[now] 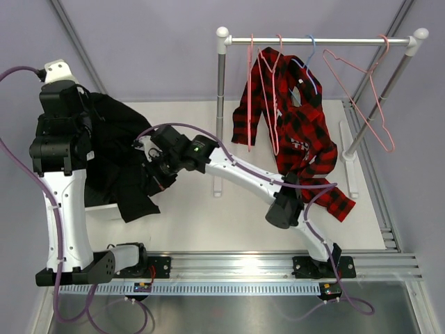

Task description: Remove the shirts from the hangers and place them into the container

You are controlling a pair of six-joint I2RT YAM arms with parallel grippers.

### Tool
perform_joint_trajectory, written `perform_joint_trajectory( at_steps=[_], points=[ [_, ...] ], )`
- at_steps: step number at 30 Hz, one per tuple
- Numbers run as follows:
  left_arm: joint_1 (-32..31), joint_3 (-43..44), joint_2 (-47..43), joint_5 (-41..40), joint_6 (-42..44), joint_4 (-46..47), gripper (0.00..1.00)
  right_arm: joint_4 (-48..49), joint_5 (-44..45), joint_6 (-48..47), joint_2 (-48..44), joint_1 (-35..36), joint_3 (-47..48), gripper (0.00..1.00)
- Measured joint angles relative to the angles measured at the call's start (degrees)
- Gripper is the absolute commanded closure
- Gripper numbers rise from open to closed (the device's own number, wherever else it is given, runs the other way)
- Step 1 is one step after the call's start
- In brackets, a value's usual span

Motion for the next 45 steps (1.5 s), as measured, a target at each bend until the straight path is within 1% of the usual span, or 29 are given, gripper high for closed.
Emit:
perform_joint_trajectory(
  at_steps=[3,4,5,6,7,8,12,14,18,19,20,21,22,23,24,29,32,35,38,42,45],
  points=[
    [0.0,-4.2,-0.5,1.2,-1.2,-1.1,1.00,-0.2,-2.0,-0.1,2.7,0.0,3.5,1.00],
    [0.0,-5.2,-0.5,1.7,-1.6,-1.5,0.97,0.1,-3.0,-0.1,3.1,0.0,4.2,1.00],
    [0.0,-6.0,-0.5,2.1,-2.2,-1.7,0.75,0.4,-4.0,-0.1,3.3,0.0,4.5,1.00],
    [0.0,-6.5,-0.5,2.4,-2.6,-2.1,0.57,0.7,-4.6,-0.2,3.3,0.0,4.6,1.00],
    [0.0,-6.6,-0.5,2.6,-2.6,-2.6,0.45,1.0,-4.9,-0.3,3.3,0.0,4.6,1.00],
    [0.0,-6.7,-0.5,2.6,-3.0,-3.0,0.28,1.3,-5.0,-0.3,3.3,0.1,4.6,1.00],
    [0.6,-7.4,-0.7,1.5,-3.8,-3.7,0.06,3.3,-4.2,-0.7,2.2,0.2,0.9,1.00],
    [1.7,-7.5,-0.3,0.9,-4.0,-4.6,0.05,3.2,-2.9,-0.7,0.4,0.3,-2.6,1.00],
    [4.2,-8.1,0.3,-0.6,-4.9,-5.0,0.14,2.5,1.9,-0.7,-5.7,0.3,-8.3,1.00],
    [4.5,-8.5,-0.1,-0.7,-5.2,-5.0,0.25,2.1,3.4,-0.7,-8.5,0.3,-9.7,1.00],
    [4.6,-9.1,-0.7,-0.5,-5.5,-4.8,0.30,1.4,4.7,-0.7,-11.4,0.3,-10.8,1.00],
    [4.6,-9.7,-1.6,-0.2,-5.8,-4.8,0.39,1.0,5.9,-0.7,-13.9,0.3,-11.3,1.00],
    [4.7,-10.4,-2.6,0.6,-6.1,-4.5,0.66,0.8,7.5,-0.7,-17.3,0.3,-12.0,1.00],
    [4.6,-11.5,-4.0,1.5,-6.7,-4.4,0.84,0.5,9.0,-0.7,-20.9,0.3,-12.5,1.00],
    [4.7,-12.5,-5.6,2.7,-7.0,-4.3,1.00,0.2,10.4,-0.7,-24.5,0.3,-13.1,1.00],
    [4.7,-21.8,-14.0,8.3,-7.4,-2.9,1.00,0.1,16.3,-1.1,-40.8,0.4,-18.1,1.00],
    [4.7,-26.9,-15.2,10.9,-7.8,-3.0,1.00,-0.5,18.8,-1.1,-47.2,0.4,-21.2,1.00],
    [4.7,-32.8,-13.6,13.9,-8.2,-2.5,1.00,-1.4,20.2,-1.1,-50.6,0.4,-23.6,1.00],
    [4.7,-37.4,-9.6,14.9,-8.2,-2.5,1.00,-1.9,20.7,-0.9,-53.6,0.4,-26.5,1.00],
    [4.7,-42.1,-5.3,14.5,-8.2,-1.6,1.00,-2.5,21.0,-0.5,-58.5,0.4,-29.5,1.00],
    [4.5,-43.0,-1.8,14.3,-8.8,-1.7,1.00,-2.6,21.3,-0.4,-62.5,0.4,-30.1,1.00]
  ],
)
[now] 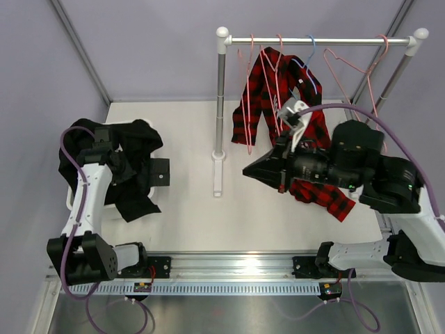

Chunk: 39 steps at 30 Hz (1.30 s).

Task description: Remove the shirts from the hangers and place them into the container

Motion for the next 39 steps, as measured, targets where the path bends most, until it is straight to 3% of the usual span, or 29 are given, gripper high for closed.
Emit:
perform_joint_trajectory(
  at_steps=[6,12,15,23,26,27,28,29,31,34,39],
  points=[
    [-0.2,-0.1,7.9,-2.1,-2.1,0.6,1.00,0.0,0.6,-0.2,-5.9,0.0,0.2,1.00],
    [-0.2,1.1,24.0,-4.3,-2.7,1.0,1.00,0.2,2.5,-0.4,-9.2,0.0,-1.1,1.00],
    [-0.1,2.1,26.3,-5.2,-2.7,0.2,1.00,0.2,4.5,-0.3,-11.2,0.0,-4.0,0.99],
    [0.2,0.2,15.5,-4.2,-4.5,1.4,1.00,-2.9,16.6,0.4,-11.6,0.1,-5.5,0.68],
    [0.3,2.1,7.4,-4.2,-5.0,1.0,0.85,-5.2,22.3,0.3,-9.8,0.1,-5.0,0.54],
    [0.3,3.0,5.2,-4.3,-5.1,1.0,0.80,-5.8,24.1,0.3,-9.0,0.1,-4.8,0.40],
    [0.3,4.8,1.4,-4.5,-5.6,1.1,0.65,-6.5,25.6,0.5,-8.3,0.1,-4.5,0.36],
    [0.3,5.3,0.4,-4.6,-5.5,1.1,0.61,-7.4,27.5,0.3,-7.7,0.1,-4.2,0.33],
    [0.3,6.9,-4.7,-4.7,-5.7,1.3,0.54,-9.3,31.5,0.4,-6.5,0.1,-3.8,0.30],
    [0.3,7.8,-11.0,-4.4,-6.0,0.7,0.48,-11.5,34.6,0.0,-5.7,-2.9,-3.9,0.34],
    [0.0,11.3,-16.8,-1.0,-5.9,0.1,0.37,-11.8,33.8,-3.0,-5.9,-18.7,-5.3,0.39]
  ],
)
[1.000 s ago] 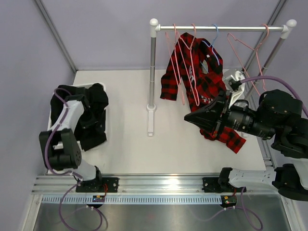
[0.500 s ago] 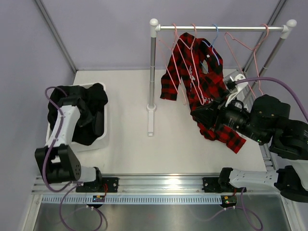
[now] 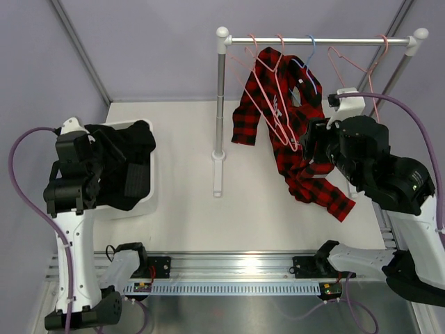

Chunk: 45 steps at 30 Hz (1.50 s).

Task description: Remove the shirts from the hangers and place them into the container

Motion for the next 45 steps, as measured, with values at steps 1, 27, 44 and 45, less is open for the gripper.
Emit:
perform_joint_trajectory(
  at_steps=[1,27,44,45],
  points=[
    [-0.2,1.2,-0.4,1.3,0.2,0.1,0.36,0.0,0.0,-0.8,0.3,-1.7,-0.1,0.41],
    [-0.8,12.0,1.5,37.4,2.0,9.3,0.28,8.7,-12.3,-11.6,19.8,-25.7,4.1,1.00],
    [-36.5,22.5,15.3,34.3,4.7,18.7,0.30,1.1,-17.2,-8.4,10.3,-25.8,12.3,1.00],
    [-38.9,24.3,17.3,32.5,5.0,18.4,0.30,0.6,-17.2,-7.9,8.6,-25.8,11.3,1.00]
  ],
)
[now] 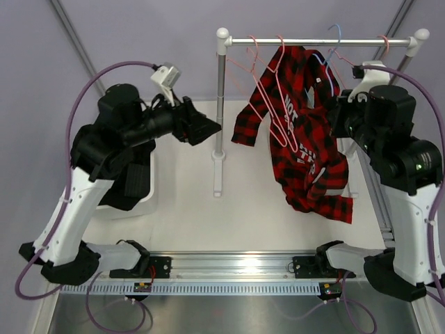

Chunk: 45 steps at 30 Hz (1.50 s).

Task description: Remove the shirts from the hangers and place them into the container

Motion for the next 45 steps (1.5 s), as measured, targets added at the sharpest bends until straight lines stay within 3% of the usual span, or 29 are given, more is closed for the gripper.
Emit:
perform_joint_trajectory(
  at_steps=[5,14,32,38,40,42,43,44,45],
  points=[
    [-10.1,10.7,11.3,-4.5,1.9,4.6,0.30,-4.2,-1.2,2.8,-7.0,0.0,-4.7,1.00],
    [-19.0,26.3,29.6,-5.6,5.1,10.8,0.27,-10.8,-9.9,5.7,-13.6,0.0,-13.1,1.00],
    [-21.7,32.7,37.2,-3.6,4.9,13.9,0.25,-13.2,-24.8,7.5,-17.0,0.0,-15.6,1.00],
    [-22.0,33.2,39.6,-3.3,3.7,14.4,0.35,-13.2,-27.0,7.6,-17.4,0.0,-15.5,1.00],
    [-22.2,33.2,40.3,-3.3,3.4,14.1,0.60,-13.2,-27.4,7.6,-17.5,0.0,-15.3,1.00],
    [-22.3,33.2,40.7,-3.3,2.8,13.6,1.00,-13.1,-27.8,7.8,-17.4,0.0,-14.8,1.00],
    [-22.4,33.2,40.7,-3.4,2.8,13.1,1.00,-12.8,-27.8,7.8,-17.4,0.0,-14.6,0.69],
    [-22.5,33.3,40.7,-4.4,4.1,12.8,1.00,-13.1,-28.2,8.2,-17.3,0.0,-14.3,0.46],
    [-22.5,33.7,40.7,-5.7,4.9,11.4,1.00,-12.9,-28.4,8.3,-17.5,0.0,-14.2,0.32]
  ],
)
